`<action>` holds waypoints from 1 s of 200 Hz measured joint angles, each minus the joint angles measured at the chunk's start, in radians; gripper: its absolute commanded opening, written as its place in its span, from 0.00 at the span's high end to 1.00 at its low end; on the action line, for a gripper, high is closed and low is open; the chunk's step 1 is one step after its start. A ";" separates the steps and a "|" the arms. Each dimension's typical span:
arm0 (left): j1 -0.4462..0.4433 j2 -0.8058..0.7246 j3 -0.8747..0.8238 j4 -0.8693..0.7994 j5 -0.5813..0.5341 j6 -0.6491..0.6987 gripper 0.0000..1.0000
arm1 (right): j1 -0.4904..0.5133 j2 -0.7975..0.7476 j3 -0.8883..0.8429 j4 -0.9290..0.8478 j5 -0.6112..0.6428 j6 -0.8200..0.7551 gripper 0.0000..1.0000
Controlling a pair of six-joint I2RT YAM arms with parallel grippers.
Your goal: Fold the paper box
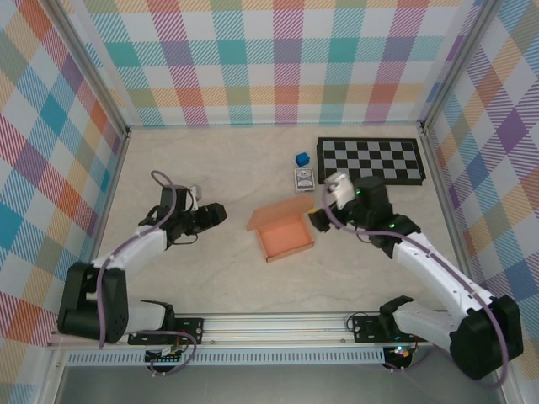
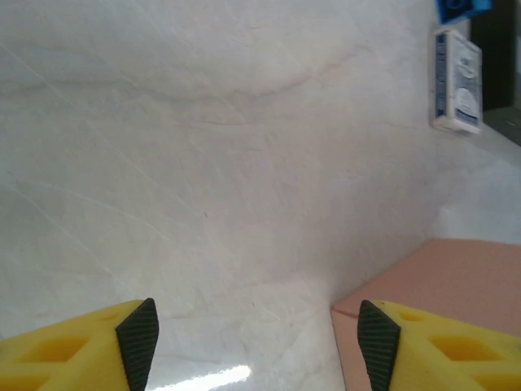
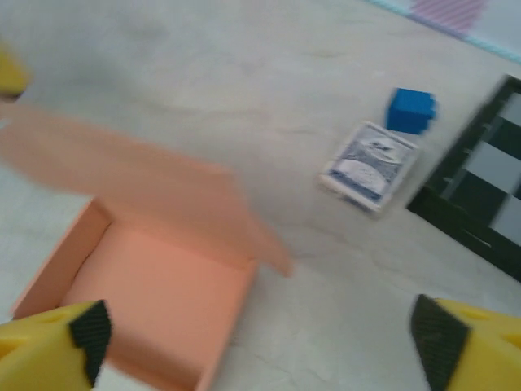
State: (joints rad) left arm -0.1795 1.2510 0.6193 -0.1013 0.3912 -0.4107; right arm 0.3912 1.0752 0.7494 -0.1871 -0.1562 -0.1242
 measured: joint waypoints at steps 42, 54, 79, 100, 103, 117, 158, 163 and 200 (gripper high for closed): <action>-0.056 -0.268 -0.185 0.224 0.140 0.205 0.00 | -0.266 0.296 0.028 0.140 -0.441 0.164 0.02; -0.074 -0.271 -0.214 0.273 0.176 0.251 0.05 | -0.286 0.396 0.075 0.125 -0.549 0.162 0.08; -0.152 -0.236 -0.217 0.324 0.172 0.325 0.14 | -0.287 0.534 0.188 0.077 -0.699 0.146 0.16; -0.194 -0.193 -0.217 0.380 0.154 0.319 0.22 | -0.287 0.577 0.229 0.072 -0.755 0.225 0.28; -0.196 -0.185 -0.217 0.391 0.151 0.311 0.22 | -0.288 0.583 0.235 0.070 -0.758 0.242 0.31; -0.199 -0.168 -0.222 0.417 0.122 0.258 0.21 | -0.299 0.616 0.269 0.055 -0.769 0.358 0.42; -0.192 -0.243 -0.227 0.357 0.006 0.051 0.18 | -0.345 0.650 0.299 -0.027 -0.716 0.648 0.41; -0.190 -0.253 -0.219 0.339 0.002 0.032 0.17 | -0.349 0.652 0.306 -0.051 -0.709 0.673 0.41; -0.174 -0.273 -0.147 0.287 0.045 -0.093 0.09 | -0.368 0.696 0.340 -0.130 -0.723 0.793 0.43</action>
State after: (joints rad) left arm -0.3538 0.9779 0.4721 0.1860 0.4366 -0.5041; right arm 0.0235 1.7710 1.0889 -0.3172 -0.8791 0.6693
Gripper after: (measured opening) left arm 0.891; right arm 0.566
